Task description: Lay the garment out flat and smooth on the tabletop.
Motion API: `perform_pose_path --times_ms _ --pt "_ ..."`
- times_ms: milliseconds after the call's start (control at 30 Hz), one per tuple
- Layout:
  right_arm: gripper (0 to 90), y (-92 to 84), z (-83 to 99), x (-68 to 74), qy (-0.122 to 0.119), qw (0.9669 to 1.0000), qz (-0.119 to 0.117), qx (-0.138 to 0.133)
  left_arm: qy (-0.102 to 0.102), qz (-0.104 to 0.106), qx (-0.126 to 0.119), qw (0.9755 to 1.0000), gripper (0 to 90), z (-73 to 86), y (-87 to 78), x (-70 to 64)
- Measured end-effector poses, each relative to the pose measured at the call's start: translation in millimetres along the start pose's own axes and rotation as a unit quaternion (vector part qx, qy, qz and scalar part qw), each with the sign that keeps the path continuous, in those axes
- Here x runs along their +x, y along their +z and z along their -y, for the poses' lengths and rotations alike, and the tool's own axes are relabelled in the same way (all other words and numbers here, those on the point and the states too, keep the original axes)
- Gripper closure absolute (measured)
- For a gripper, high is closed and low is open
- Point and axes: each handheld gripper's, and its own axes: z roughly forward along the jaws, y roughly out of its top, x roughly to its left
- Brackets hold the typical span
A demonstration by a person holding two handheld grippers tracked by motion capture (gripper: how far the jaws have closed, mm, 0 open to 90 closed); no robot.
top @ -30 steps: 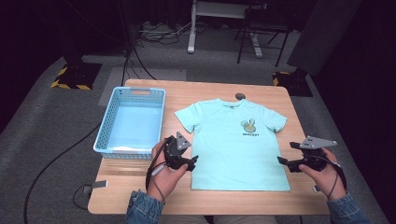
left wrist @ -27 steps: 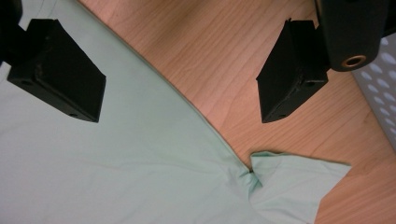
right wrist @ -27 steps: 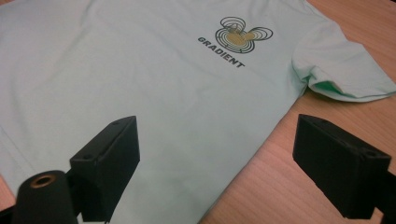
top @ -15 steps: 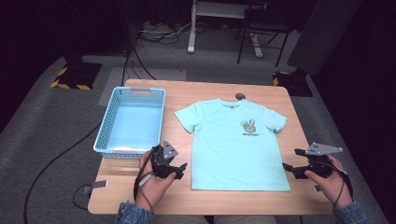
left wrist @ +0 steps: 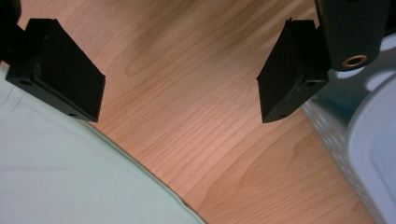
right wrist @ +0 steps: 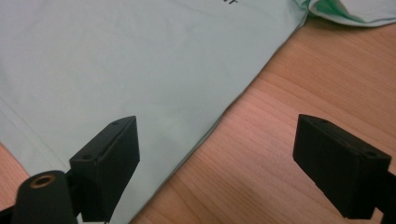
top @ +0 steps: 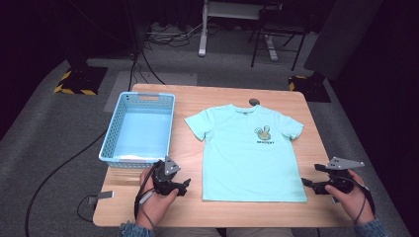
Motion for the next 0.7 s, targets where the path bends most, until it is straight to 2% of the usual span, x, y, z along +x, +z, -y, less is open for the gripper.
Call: perform_pose_path --times_ms 267,400,467,500,533,700 --pt "14.6 7.4 17.4 -7.8 0.014 0.9997 -0.001 0.019 -0.015 -0.013 0.009 0.9998 14.6 19.3 -2.3 10.0" --pt "13.9 12.6 28.3 -8.7 0.024 0.9993 -0.003 0.029 -0.032 -0.015 0.015 0.9992 14.2 29.7 -1.7 15.9" --pt "12.1 14.3 34.4 -7.3 0.020 0.9997 0.006 0.009 -0.037 -0.014 0.015 0.9991 10.7 34.9 0.7 18.7" --pt "12.1 14.3 34.4 -7.3 0.020 0.9997 0.006 0.009 -0.039 -0.015 0.007 0.9991 10.7 37.1 1.8 19.9" --pt "7.8 15.8 37.2 -6.2 0.020 0.9997 0.012 -0.002 -0.040 -0.015 0.006 0.9991 9.2 37.4 1.6 20.3" --pt "7.2 16.7 38.3 -5.1 0.021 0.9996 0.015 -0.008 -0.041 -0.018 0.007 0.9990 8.0 37.3 2.1 20.2"
